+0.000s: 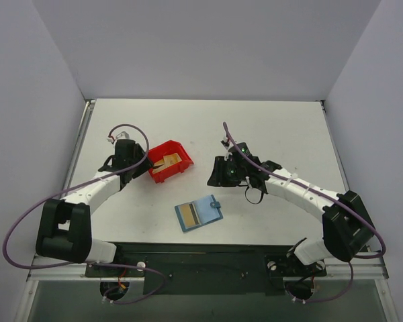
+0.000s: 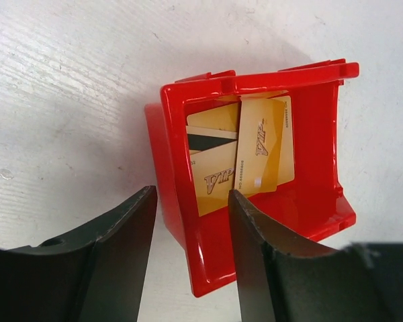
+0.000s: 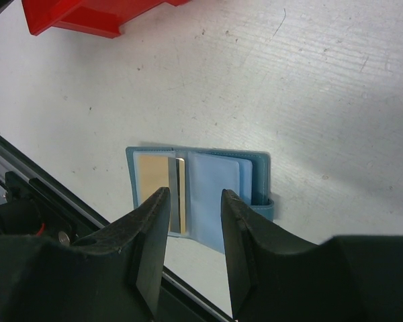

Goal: Put the credit cards into the card holder
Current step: Pick up the storage box at the center of the board.

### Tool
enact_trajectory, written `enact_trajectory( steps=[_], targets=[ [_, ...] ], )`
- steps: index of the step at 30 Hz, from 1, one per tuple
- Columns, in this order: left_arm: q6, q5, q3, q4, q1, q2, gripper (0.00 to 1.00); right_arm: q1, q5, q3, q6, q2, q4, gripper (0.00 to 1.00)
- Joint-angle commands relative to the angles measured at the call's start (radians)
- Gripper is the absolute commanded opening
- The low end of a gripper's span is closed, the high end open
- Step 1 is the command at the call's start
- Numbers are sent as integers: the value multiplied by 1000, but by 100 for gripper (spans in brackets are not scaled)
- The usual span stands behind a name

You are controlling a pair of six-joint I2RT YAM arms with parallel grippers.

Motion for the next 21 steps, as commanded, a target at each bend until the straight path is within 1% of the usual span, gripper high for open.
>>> enact_trajectory(
  steps=[1, 6, 7, 8, 9, 10, 15, 17, 21],
  targets=[
    [10, -7, 33, 87, 18, 27, 54, -7, -4, -23, -20, -51, -23, 33],
    [14, -3, 37, 95, 18, 50, 47, -12, 14, -52, -20, -91, -32, 32],
    [15, -1, 37, 95, 17, 52, 43, -10, 23, -56, -22, -103, -34, 32],
    [17, 1, 33, 131, 18, 53, 40, -12, 27, -65, -23, -109, -39, 32],
    [17, 1, 33, 135, 18, 56, 38, -12, 36, -73, -23, -122, -42, 32],
    [17, -1, 31, 133, 18, 59, 34, -12, 46, -78, -23, -126, -43, 32],
    [12, 13, 16, 154, 18, 69, 24, -18, 63, -87, -28, -140, -51, 32],
    [14, 16, 13, 161, 18, 70, 19, -18, 65, -84, -30, -139, -54, 32],
    [12, 34, 2, 171, 18, 64, 4, -20, 66, -81, -30, -136, -57, 32]
  ],
)
